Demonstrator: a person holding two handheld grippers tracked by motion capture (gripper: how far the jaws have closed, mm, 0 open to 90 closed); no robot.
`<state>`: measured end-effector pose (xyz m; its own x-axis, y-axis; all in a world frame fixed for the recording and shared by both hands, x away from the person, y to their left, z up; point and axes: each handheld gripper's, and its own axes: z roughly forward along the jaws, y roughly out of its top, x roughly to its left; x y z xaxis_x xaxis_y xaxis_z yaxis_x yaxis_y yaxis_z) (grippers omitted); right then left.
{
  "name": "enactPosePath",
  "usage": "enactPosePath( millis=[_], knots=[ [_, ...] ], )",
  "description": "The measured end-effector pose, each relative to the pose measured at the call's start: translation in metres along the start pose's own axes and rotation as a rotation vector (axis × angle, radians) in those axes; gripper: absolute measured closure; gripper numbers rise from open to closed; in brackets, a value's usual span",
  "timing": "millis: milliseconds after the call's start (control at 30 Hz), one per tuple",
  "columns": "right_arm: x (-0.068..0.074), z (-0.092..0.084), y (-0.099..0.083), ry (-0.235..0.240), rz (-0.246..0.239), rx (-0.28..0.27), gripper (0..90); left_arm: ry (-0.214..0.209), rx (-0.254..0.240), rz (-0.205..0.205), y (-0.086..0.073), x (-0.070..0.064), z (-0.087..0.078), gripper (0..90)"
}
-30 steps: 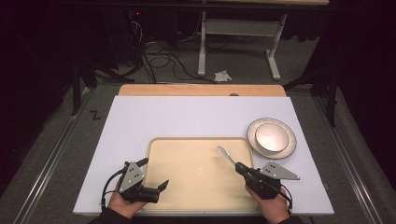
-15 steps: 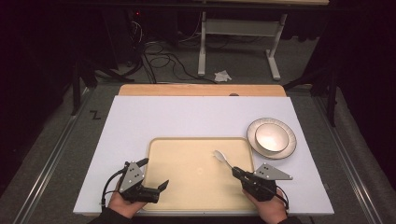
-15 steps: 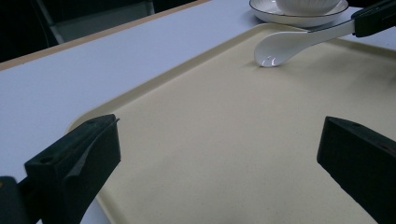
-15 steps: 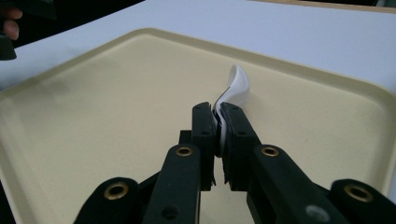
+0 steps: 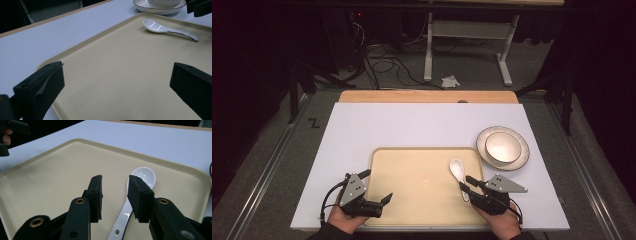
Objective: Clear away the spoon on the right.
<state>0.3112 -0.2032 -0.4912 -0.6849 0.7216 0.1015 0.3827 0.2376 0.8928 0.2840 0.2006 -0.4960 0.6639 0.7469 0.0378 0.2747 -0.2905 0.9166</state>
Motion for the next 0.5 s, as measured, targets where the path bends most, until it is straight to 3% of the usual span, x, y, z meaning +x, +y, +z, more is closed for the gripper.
enactPosePath(
  millis=[300,367,433,500],
  knots=[
    [-0.006,0.002,0.004,-0.012,0.020,0.002,72.4,0.005,0.006,0.002,0.000,-0.001,0.001,0.2],
    [-0.007,0.010,0.009,-0.007,0.020,0.028,78.7,0.005,0.006,0.002,0.000,-0.001,0.001,0.2],
    [-0.007,0.022,0.016,-0.029,-0.014,0.068,89.4,0.005,0.003,0.003,0.000,-0.001,0.001,0.2],
    [-0.005,0.039,0.023,-0.038,-0.032,0.130,90.0,0.004,0.000,0.000,0.000,-0.001,0.000,0.2]
  ],
)
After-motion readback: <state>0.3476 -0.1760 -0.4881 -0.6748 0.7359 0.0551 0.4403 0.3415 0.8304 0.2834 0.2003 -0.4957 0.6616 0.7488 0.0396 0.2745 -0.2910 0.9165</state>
